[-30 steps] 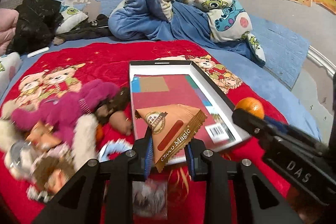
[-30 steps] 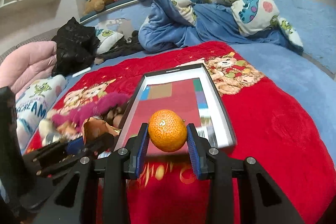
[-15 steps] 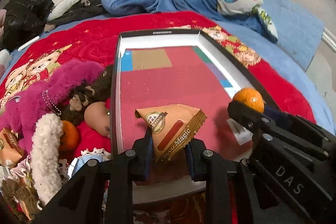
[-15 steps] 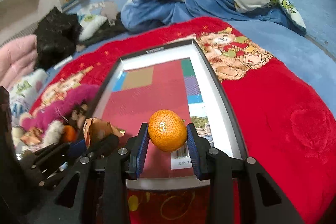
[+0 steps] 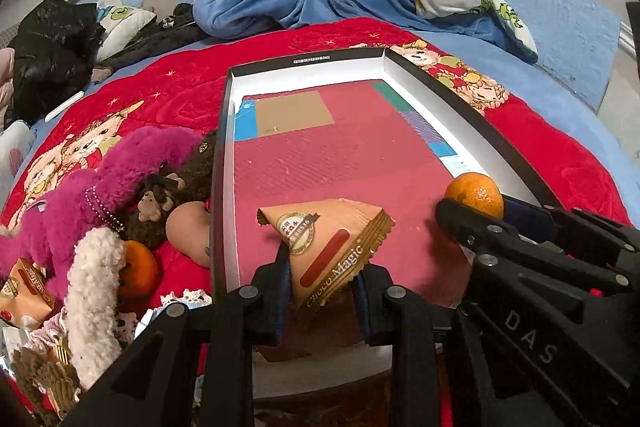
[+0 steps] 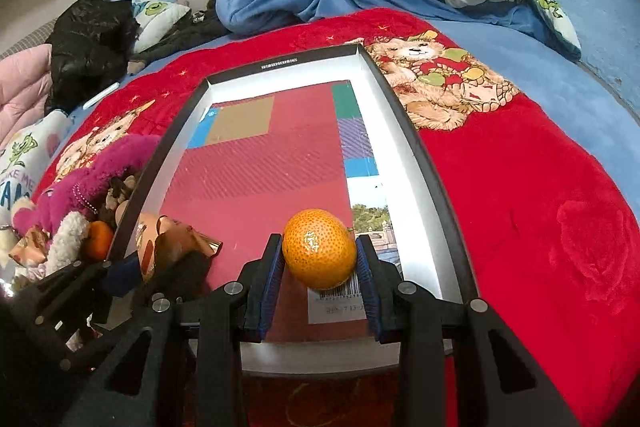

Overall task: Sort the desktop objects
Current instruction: 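Carry the orange and the Choco Magic packet over the open black box, then open the left gripper to drop the packet in the box while the right releases the orange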

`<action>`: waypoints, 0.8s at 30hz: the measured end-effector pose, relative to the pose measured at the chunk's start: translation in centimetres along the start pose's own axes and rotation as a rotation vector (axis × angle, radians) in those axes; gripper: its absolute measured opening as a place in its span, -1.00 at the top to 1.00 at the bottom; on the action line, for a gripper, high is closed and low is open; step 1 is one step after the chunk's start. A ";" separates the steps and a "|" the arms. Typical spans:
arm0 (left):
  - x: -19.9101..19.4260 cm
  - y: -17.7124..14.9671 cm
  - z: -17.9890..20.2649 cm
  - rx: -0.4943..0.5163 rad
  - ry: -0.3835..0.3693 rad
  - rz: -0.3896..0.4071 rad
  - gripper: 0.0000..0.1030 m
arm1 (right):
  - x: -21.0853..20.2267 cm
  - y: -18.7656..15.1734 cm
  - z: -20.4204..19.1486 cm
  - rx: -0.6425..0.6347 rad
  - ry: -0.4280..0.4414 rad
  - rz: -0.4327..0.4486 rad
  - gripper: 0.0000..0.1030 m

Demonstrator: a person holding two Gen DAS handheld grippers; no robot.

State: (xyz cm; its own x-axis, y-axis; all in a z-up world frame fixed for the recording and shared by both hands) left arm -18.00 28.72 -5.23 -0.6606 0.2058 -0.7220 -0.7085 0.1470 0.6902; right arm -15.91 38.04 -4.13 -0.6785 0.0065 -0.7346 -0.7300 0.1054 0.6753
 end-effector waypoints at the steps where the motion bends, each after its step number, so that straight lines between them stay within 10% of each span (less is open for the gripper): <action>1: 0.0 0.0 0.0 0.002 0.002 0.000 0.47 | 0.0 0.0 0.0 -0.001 0.001 -0.002 0.31; 14: 0.2 0.1 -0.2 -0.002 0.006 0.006 0.32 | 0.0 0.1 -0.5 -0.012 0.024 -0.008 -0.06; 17: -0.2 0.1 0.2 0.020 -0.030 0.016 -0.11 | -0.2 0.2 -1.0 -0.016 0.065 0.002 -0.34; 19: -0.8 0.0 0.7 0.051 -0.024 0.054 -0.86 | -0.3 0.2 -1.6 -0.032 0.060 0.009 -0.54; 24: -1.1 -0.1 1.2 0.076 -0.003 0.082 -1.00 | -0.7 0.2 -0.6 0.011 0.023 0.021 -0.91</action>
State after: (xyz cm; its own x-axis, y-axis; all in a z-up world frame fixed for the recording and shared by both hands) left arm -16.94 29.65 -4.43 -0.7147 0.2228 -0.6630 -0.6313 0.2026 0.7486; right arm -15.65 37.47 -3.41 -0.6957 -0.0140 -0.7182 -0.7145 0.1169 0.6898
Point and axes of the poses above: each gripper's, at about its wrist camera, not at the fingertips, and x roughly the way its jaws point, z to its right, y to its top, the point moved 1 cm from there along x, roughly the way its jaws point, and after that the axes turned 4 degrees about -x, right-handed, at the moved point
